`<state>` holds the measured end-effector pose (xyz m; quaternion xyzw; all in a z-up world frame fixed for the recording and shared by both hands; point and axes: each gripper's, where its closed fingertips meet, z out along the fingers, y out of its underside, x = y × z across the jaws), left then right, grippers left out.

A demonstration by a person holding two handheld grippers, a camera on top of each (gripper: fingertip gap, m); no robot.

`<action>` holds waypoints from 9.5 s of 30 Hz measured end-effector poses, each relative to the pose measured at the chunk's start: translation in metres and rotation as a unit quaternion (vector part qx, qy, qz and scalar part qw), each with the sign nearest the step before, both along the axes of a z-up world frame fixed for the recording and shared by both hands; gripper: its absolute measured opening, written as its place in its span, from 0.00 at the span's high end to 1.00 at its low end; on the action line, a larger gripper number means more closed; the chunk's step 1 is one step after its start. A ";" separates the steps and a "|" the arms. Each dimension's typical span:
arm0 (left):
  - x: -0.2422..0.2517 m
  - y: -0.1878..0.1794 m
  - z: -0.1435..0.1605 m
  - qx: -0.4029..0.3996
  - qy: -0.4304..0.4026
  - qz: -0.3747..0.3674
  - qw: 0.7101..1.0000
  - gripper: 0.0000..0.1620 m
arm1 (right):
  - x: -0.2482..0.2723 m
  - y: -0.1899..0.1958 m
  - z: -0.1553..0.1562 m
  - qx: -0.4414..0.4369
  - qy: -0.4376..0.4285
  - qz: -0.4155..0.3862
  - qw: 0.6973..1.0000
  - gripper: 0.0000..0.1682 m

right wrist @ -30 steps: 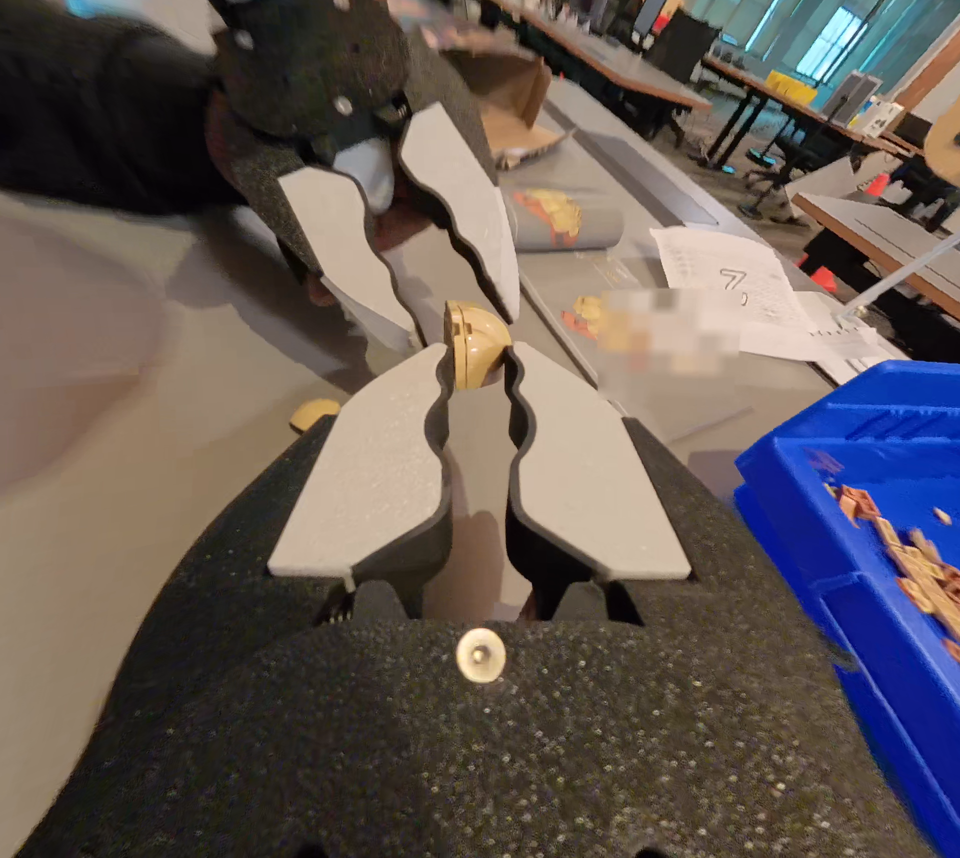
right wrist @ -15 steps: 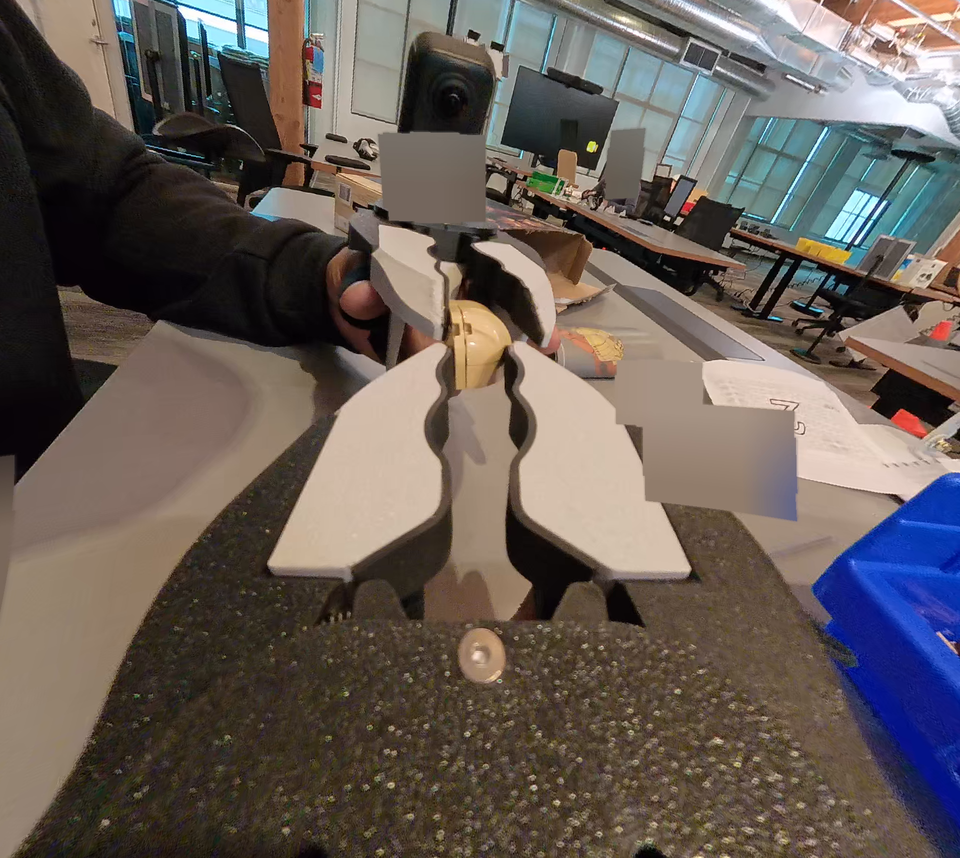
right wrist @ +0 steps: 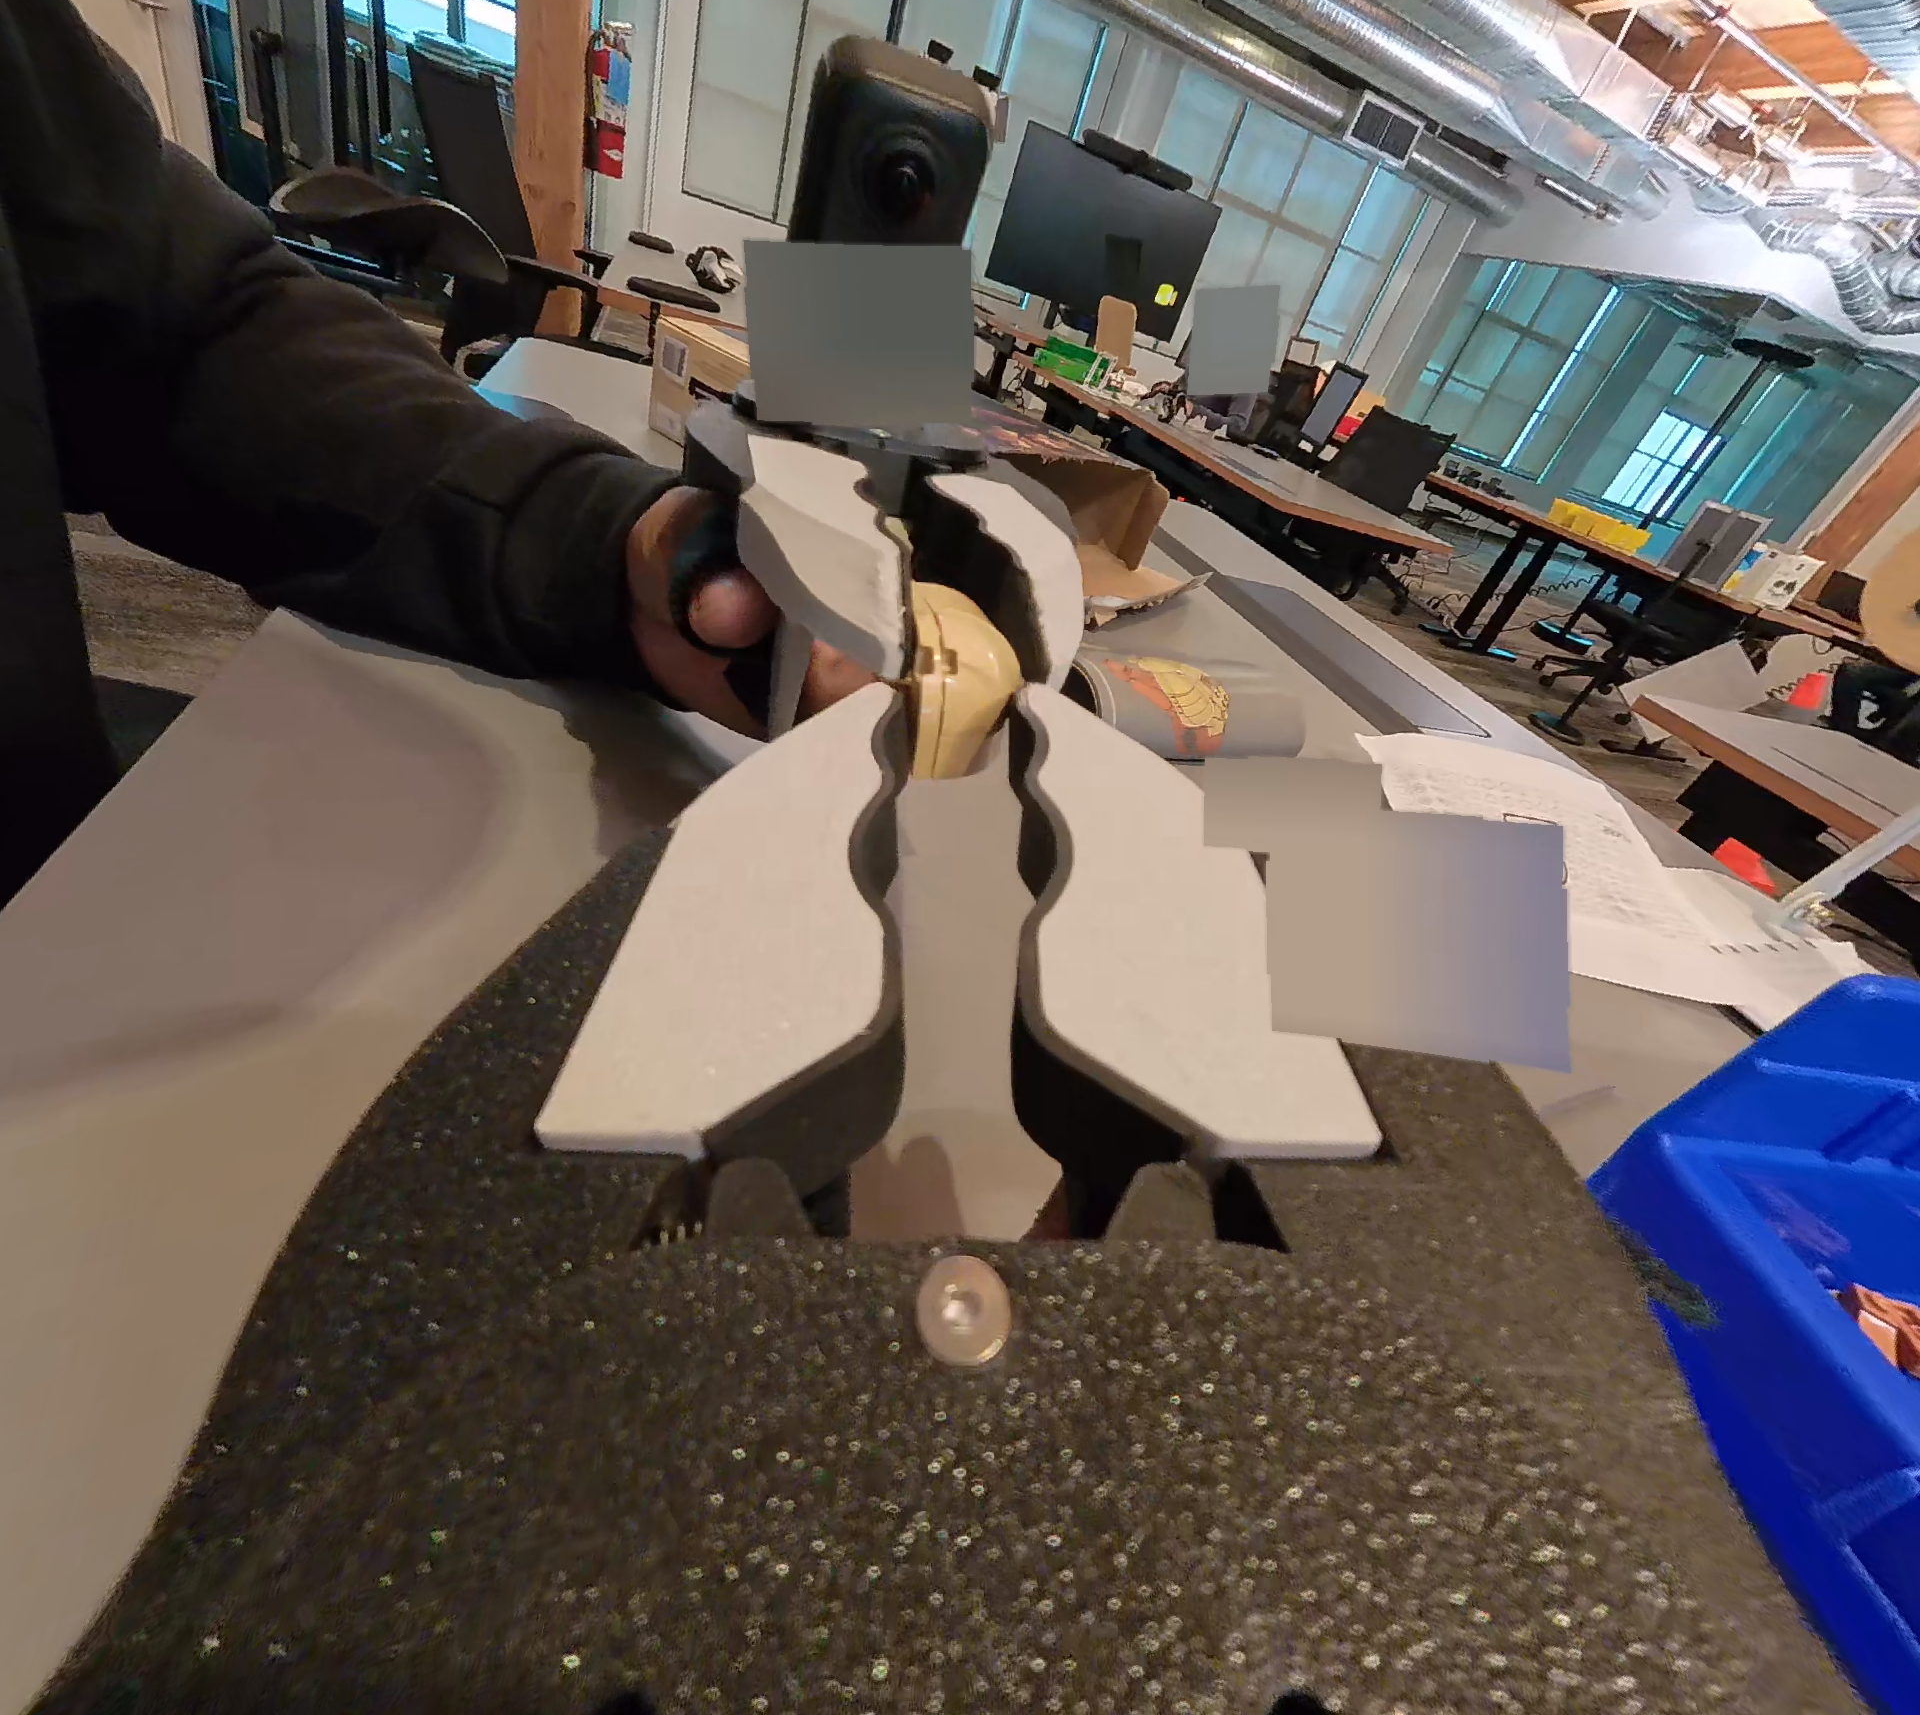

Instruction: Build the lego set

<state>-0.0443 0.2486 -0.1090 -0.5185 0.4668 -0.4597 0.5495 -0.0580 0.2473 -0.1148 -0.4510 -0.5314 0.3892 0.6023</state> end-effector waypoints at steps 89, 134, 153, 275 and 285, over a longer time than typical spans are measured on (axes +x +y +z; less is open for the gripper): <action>0.005 -0.027 -0.019 0.161 0.103 -0.038 0.981 0.88 | 0.010 -0.029 -0.014 0.077 -0.113 0.074 0.988 0.92; -0.003 -0.007 -0.004 0.136 0.038 0.014 0.990 0.82 | 0.008 -0.005 -0.013 0.118 -0.116 -0.033 0.986 0.90; -0.005 -0.005 -0.017 0.142 0.083 0.015 0.986 0.85 | 0.007 -0.007 -0.013 0.129 -0.103 -0.033 0.986 0.90; 0.000 -0.010 -0.032 0.210 0.155 0.018 0.965 0.87 | 0.008 -0.017 -0.021 0.113 -0.139 0.000 0.984 0.88; 0.002 -0.012 -0.037 0.213 0.167 0.012 0.963 0.87 | 0.008 -0.019 -0.023 0.126 -0.152 0.003 0.980 0.91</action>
